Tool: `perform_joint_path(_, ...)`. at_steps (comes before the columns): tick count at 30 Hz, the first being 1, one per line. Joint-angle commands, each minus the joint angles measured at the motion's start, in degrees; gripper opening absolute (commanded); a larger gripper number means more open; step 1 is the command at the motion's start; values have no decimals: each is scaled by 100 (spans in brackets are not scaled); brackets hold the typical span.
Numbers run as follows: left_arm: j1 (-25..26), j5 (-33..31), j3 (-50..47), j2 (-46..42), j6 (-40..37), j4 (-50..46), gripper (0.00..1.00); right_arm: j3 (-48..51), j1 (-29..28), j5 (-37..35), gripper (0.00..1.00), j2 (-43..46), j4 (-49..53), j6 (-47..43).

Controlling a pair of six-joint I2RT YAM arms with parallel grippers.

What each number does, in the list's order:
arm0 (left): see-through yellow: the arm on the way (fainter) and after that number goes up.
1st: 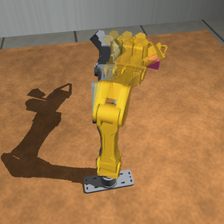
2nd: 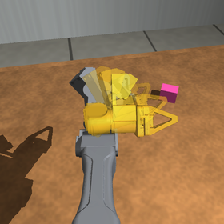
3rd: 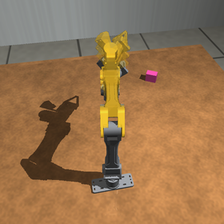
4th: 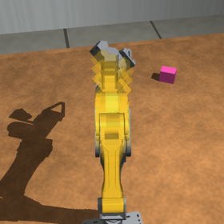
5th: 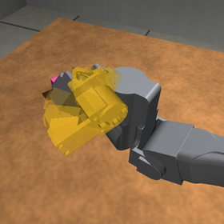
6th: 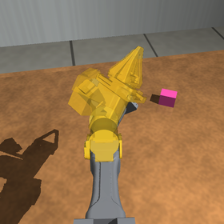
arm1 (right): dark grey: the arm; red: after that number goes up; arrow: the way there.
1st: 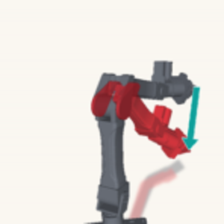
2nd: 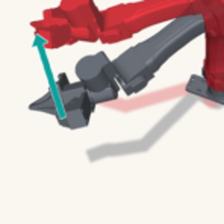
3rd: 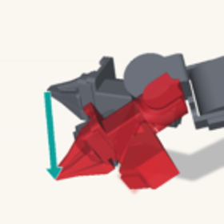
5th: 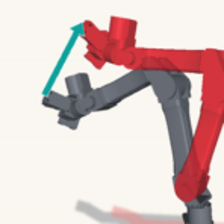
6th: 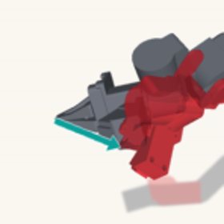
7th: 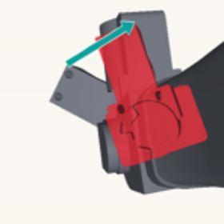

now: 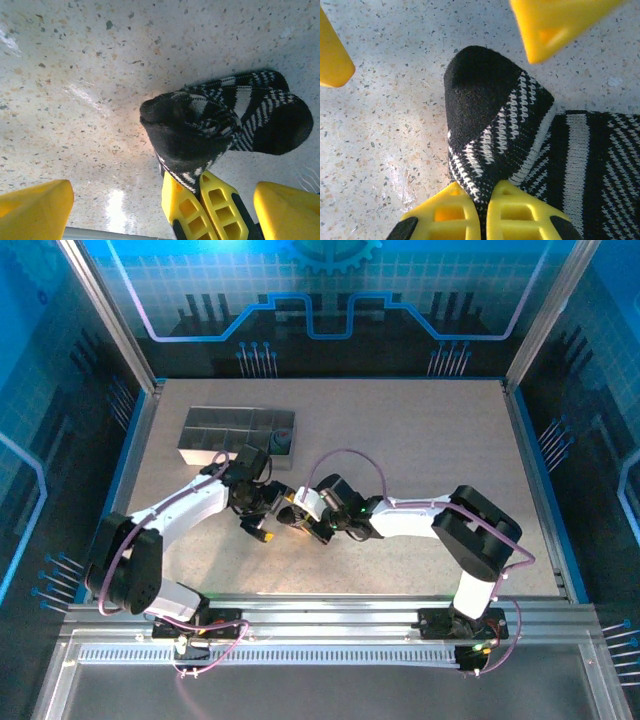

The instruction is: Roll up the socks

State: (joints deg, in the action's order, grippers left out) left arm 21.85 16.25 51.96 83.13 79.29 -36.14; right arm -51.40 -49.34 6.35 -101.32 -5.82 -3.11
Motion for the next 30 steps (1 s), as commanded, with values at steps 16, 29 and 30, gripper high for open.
perform_joint_path(16, 361, 232, -64, 418, -177, 923, 83, -413, 1477, 2645, 0, -1338, 1950, 787)
perform_joint_path(29, 505, -182, 272, 1732, -372, 1009, 70, -995, 1850, 3422, 0, -2039, 2437, 1190)
perform_joint_path(30, 513, -221, 312, 1838, -425, 900, 65, -996, 1850, 3425, 0, -2026, 2412, 1197)
